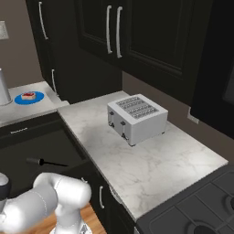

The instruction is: Pick up the knife from the drawer and place it on the cutting board. Then place the meat from the plate to the cutting board.

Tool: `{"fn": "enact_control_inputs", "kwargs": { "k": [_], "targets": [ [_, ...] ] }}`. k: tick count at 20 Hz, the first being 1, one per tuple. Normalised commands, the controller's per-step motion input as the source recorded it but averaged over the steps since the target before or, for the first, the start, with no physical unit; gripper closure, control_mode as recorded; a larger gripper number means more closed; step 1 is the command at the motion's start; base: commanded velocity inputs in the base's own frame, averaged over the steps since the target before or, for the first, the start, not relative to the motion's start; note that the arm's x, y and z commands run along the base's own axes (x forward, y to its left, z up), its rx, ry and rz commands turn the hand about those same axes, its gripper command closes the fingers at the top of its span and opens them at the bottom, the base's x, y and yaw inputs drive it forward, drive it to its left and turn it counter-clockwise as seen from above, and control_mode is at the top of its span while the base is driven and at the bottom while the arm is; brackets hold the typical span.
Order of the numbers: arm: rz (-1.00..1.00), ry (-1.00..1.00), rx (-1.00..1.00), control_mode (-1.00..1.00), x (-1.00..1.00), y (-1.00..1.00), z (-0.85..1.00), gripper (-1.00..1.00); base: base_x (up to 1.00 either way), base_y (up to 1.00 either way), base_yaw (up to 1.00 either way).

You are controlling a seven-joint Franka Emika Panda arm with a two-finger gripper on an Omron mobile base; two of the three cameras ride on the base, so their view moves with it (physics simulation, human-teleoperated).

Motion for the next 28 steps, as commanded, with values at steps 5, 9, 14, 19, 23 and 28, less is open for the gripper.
{"fn": "enact_control_inputs", "kwargs": {
  "k": [5, 9, 14, 19, 23, 28],
  "targets": [
    [0.04, 0.00, 0.17, -1.00, 0.14, -1.00, 0.03, -1.00, 0.00, 0.00, 0.00],
    [0.09, 0.00, 0.19, -1.00, 0.47, -0.96, 0.00, -1.00, 0.00, 0.00, 0.00],
    [0.20, 0.05, 0.17, -1.00, 0.57, -0.62, -0.01, -1.00, 0.00, 0.00, 0.00],
    [0.01, 0.05, 0.03, -1.00, 0.19, -0.07, 0.00, -1.00, 0.00, 0.00, 0.00],
    [0.01, 0.01, -0.01, -1.00, 0.10, 0.00, -0.02, -1.00, 0.00, 0.00, 0.00],
    [0.23, 0.03, -0.07, -1.00, 0.08, 0.00, -0.07, -1.00, 0.00, 0.00, 0.00]
  ]
}}
